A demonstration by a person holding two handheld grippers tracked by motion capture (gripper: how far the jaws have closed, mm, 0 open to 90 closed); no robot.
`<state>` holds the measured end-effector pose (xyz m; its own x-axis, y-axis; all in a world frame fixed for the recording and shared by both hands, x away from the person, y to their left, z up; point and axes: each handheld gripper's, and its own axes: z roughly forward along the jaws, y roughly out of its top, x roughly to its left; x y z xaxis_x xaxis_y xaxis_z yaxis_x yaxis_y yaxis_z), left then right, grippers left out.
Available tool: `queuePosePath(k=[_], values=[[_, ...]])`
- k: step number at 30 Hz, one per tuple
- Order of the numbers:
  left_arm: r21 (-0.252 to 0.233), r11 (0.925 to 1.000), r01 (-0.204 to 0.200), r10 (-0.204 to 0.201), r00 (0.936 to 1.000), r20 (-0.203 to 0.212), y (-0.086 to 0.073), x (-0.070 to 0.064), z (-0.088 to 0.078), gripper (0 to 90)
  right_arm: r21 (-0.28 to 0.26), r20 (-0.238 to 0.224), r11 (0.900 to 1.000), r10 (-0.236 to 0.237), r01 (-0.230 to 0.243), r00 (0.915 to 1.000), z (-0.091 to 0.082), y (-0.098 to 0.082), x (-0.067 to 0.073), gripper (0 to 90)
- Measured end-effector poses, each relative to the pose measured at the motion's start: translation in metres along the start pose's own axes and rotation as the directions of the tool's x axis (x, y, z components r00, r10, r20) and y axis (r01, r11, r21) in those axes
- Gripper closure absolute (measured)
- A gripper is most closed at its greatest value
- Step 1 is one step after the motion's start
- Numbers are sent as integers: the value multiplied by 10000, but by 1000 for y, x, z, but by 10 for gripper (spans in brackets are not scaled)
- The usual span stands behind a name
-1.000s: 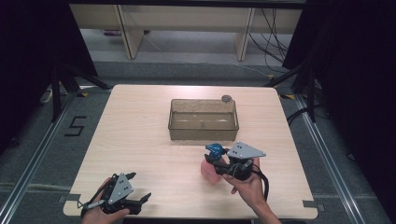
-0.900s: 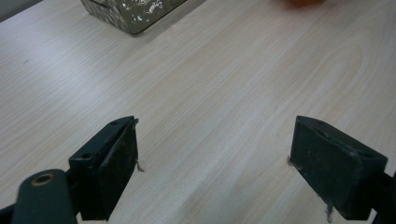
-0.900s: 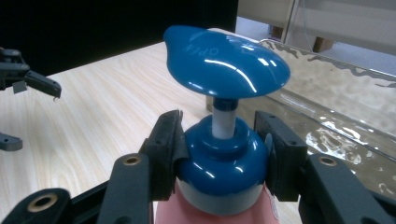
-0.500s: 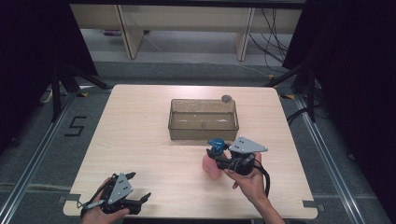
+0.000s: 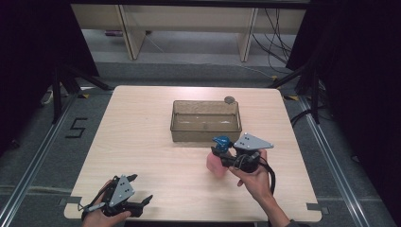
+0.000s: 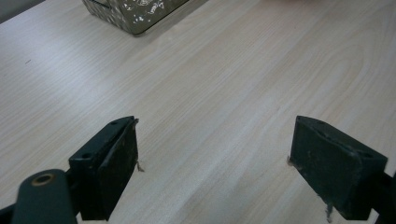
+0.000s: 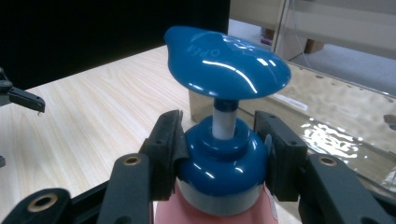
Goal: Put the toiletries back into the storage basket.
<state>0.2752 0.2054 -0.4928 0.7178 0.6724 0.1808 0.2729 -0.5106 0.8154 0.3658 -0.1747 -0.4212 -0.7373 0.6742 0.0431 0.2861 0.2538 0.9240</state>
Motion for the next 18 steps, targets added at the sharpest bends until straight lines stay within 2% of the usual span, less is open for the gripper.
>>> queuePosePath(k=[2, 4, 5, 7, 8, 9, 10, 11, 12, 15, 16, 17, 18], values=[[90, 10000, -39, 39, 10000, 54, 0, 1, -1, 147, -60, 189, 10000, -63, 64, 9998, 0, 3, -4, 537], [179, 9997, -184, 184, 9998, 34, 0, 2, -2, 148, 40, 112, 10000, 17, -17, 9999, -1, 4, -5, 537], [171, 9997, -172, 171, 9998, 34, 0, 2, -1, 147, 14, 190, 9999, 113, -113, 9998, -1, 5, -6, 537], [15, 10000, 25, -25, 10000, 13, 0, 0, -1, 148, -181, 265, 9998, -97, 102, 9996, -1, 7, -11, 537], [15, 10000, 25, -25, 10000, 13, 0, 0, -1, 147, -14, 236, 9998, 215, -215, 9995, -2, 7, -10, 538], [154, 9998, -128, 127, 9999, 47, 0, 2, -1, 147, -14, 236, 9998, 215, -215, 9995, -2, 7, -10, 538], [131, 9998, -156, 156, 9999, -24, 0, 2, -1, 148, -204, 369, 9998, 65, -57, 9993, -2, 10, -13, 538], [131, 9998, -156, 156, 9999, -24, 0, 2, -1, 148, -124, 411, 9999, 9, -4, 9992, -3, 10, -14, 538], [65, 10000, -17, 17, 10000, 49, 0, 1, -1, 147, -211, 508, 9997, -141, 152, 9986, -3, 12, -16, 537], [53, 10000, -19, 19, 10000, -6, 0, 1, 0, 148, -297, 422, 9995, -87, 99, 9991, -3, 14, -17, 538], [51, 10000, -36, 36, 10000, -16, 0, 1, 0, 148, -272, 321, 9996, 86, -78, 9994, -3, 15, -17, 538], [32, 10000, 20, -20, 10000, -9, 0, 0, 0, 147, -228, 503, 9997, 116, -105, 9987, -4, 17, -17, 538], [47, 10000, 15, -15, 10000, -1, -1, 1, 0, 148, -149, 513, 9998, -114, 122, 9986, -5, 19, -20, 538]])
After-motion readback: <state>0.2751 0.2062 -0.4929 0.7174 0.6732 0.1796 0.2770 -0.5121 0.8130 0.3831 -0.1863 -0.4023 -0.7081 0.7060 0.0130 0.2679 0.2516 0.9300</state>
